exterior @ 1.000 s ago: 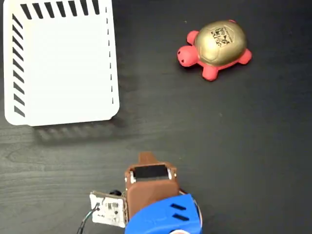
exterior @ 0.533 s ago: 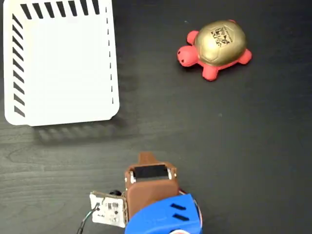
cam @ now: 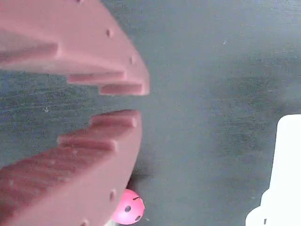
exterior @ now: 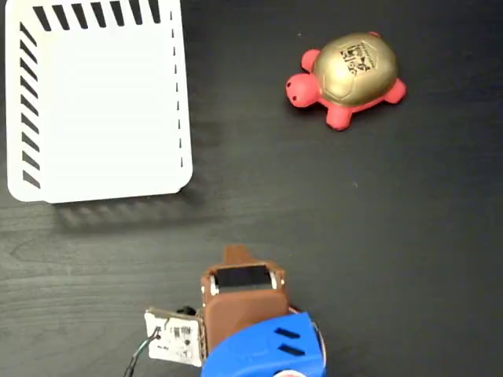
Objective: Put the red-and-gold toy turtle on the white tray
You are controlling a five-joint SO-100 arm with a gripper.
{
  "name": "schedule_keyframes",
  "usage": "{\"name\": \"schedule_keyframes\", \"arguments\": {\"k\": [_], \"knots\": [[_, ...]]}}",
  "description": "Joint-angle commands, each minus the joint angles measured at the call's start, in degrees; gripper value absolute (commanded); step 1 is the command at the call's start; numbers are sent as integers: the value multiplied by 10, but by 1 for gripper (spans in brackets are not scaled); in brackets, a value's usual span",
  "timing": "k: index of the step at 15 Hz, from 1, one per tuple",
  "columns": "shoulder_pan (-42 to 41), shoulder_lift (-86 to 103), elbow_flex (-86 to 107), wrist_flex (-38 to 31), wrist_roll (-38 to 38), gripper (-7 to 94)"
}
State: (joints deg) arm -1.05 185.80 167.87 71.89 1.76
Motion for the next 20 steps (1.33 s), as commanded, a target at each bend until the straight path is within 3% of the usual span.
{"name": "schedule_keyframes", "arguments": {"k": [1, 20], "knots": [[-5, 4, -6, 10, 4, 0], [-19, -37, -10, -11, 8, 0]]}}
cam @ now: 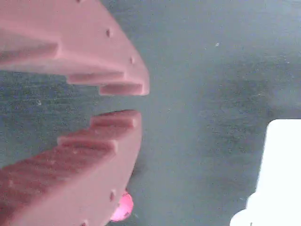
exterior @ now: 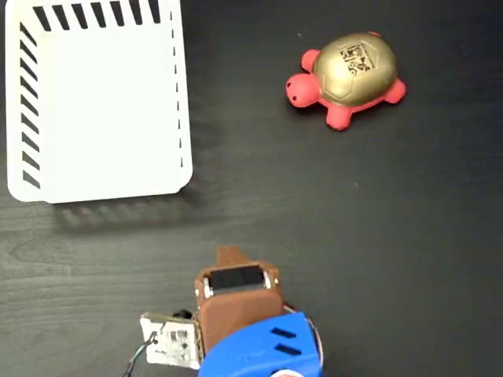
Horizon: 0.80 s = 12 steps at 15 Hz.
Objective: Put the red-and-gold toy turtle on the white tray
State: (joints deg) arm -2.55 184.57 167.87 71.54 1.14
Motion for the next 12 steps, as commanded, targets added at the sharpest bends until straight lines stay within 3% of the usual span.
{"name": "schedule_keyframes", "arguments": {"k": [1, 3, 5, 12], "knots": [[-8, -76, -18, -47, -19, 0], [20, -231, -104, -127, -90, 0], [56, -395, -245, -138, -147, 0], [155, -836, -720, -13, -324, 0]]}}
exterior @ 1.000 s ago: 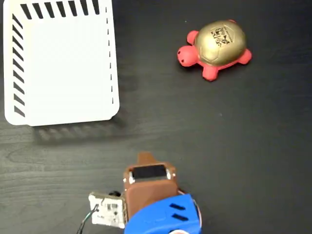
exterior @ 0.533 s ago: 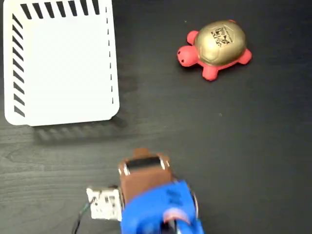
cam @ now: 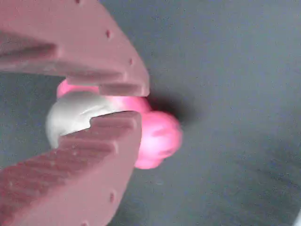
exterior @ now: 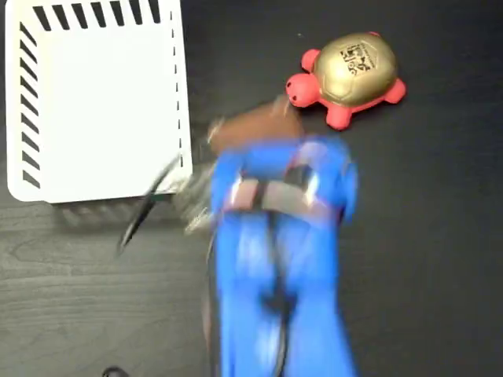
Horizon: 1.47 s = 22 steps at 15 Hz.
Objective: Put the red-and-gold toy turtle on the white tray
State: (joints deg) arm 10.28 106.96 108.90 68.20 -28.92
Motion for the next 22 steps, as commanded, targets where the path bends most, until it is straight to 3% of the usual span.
{"name": "schedule_keyframes", "arguments": {"k": [1, 3, 7, 9, 12, 14, 22], "knots": [[41, -114, -215, 68, -29, 0], [71, -193, -361, 155, -53, 0], [121, -351, -559, 206, -96, 1], [137, -417, -634, 219, -105, 12], [147, -468, -678, 222, -122, 39], [151, -495, -713, 236, -122, 48], [144, -576, -718, 266, -142, 59]]}}
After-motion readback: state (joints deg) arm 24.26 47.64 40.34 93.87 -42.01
